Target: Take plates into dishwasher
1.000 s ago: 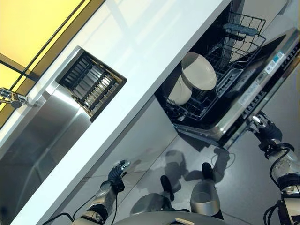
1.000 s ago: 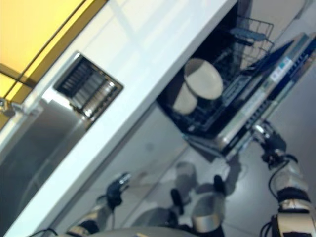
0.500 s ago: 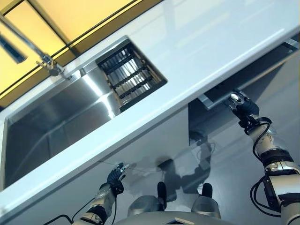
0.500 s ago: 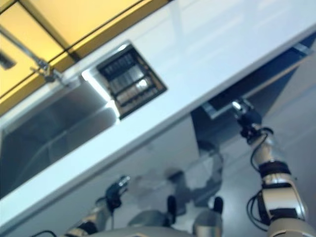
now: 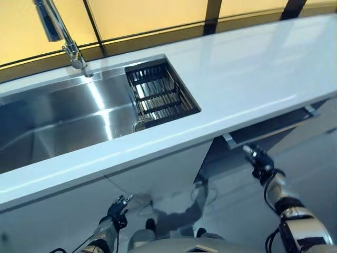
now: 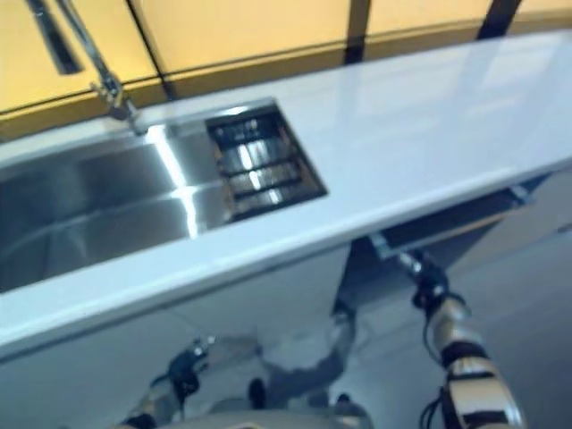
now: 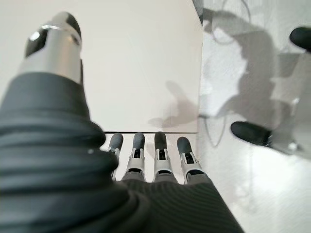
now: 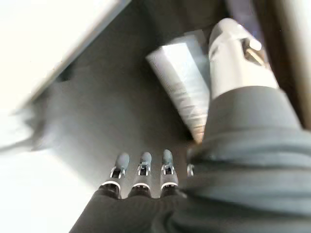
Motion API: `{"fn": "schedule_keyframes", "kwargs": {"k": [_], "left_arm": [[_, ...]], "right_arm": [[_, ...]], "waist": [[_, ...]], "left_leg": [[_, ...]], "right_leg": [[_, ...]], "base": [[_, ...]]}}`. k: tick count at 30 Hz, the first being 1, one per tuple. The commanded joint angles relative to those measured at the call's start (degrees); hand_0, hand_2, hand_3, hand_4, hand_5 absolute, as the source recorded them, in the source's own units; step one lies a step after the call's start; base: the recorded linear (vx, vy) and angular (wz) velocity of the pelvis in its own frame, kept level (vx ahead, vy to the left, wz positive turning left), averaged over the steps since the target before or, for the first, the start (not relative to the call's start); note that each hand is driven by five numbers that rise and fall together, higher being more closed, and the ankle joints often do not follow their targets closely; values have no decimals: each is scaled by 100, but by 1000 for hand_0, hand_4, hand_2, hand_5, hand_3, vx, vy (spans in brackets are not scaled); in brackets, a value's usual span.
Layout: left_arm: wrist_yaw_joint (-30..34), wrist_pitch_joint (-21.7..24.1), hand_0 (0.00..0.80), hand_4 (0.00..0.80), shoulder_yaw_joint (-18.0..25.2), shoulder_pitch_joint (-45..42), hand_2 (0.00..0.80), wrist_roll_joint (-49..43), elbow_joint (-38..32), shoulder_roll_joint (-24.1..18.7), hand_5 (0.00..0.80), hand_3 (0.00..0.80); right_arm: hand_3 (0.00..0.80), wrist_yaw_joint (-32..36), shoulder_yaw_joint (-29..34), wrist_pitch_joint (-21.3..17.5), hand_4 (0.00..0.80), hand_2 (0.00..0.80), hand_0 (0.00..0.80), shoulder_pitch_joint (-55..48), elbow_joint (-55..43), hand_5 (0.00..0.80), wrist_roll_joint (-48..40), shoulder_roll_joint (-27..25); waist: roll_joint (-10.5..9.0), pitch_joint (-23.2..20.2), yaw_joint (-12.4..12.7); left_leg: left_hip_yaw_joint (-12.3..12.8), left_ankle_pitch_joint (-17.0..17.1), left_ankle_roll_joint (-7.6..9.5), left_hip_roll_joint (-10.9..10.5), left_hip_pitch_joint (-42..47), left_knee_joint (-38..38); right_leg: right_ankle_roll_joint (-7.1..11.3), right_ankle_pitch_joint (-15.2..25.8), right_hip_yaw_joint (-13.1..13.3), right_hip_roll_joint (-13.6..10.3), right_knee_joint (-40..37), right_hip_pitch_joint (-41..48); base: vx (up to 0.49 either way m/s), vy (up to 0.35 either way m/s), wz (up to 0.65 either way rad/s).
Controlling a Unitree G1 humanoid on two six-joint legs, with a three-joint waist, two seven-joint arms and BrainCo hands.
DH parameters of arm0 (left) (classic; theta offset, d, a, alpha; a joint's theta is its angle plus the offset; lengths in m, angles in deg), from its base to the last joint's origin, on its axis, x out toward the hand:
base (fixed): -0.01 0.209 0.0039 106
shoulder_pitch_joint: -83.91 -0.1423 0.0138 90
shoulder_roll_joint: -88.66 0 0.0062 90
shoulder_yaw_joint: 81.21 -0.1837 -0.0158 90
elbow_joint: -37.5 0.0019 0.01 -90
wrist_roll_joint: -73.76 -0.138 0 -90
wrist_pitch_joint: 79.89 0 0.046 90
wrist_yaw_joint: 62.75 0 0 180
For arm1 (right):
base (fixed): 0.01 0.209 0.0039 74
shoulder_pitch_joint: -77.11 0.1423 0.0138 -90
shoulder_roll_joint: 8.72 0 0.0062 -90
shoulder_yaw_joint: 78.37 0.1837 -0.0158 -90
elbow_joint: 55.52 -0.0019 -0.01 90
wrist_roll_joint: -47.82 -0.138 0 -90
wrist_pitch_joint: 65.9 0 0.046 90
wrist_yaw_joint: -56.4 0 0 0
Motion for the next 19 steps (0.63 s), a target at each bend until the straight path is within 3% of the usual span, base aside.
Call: {"fn": "schedule_keyframes", "kwargs": {"k": [1, 8, 19], "left_arm": [[143, -14, 0, 0, 222, 338, 0, -213, 348, -20, 0, 0], [36, -146, 0, 0, 446, 308, 0, -510, 621, 101, 0, 0], [-110, -289, 0, 0, 443, 227, 0, -569, 611, 228, 0, 0]], "right_arm": [[0, 70, -152, -180, 0, 0, 0, -37, 534, 0, 341, 345], [0, -138, -382, 107, 0, 0, 0, -441, 1062, 0, 769, 973], [0, 11, -744, 347, 0, 0, 0, -590, 1125, 0, 1249, 1251]], "waist": [[-70, 123, 217], [-157, 13, 340], [-150, -61, 423]], "left_leg": [[269, -282, 191, -82, 315, -5], [146, -250, 207, -102, 359, -5], [55, -250, 229, -154, 382, -5]], "right_leg": [[73, 321, 236, -118, 54, -167], [51, 303, 157, -56, 60, -36], [63, 276, 63, -60, 76, 40]], "base": [[95, 33, 18], [75, 41, 6], [27, 29, 8]]}}
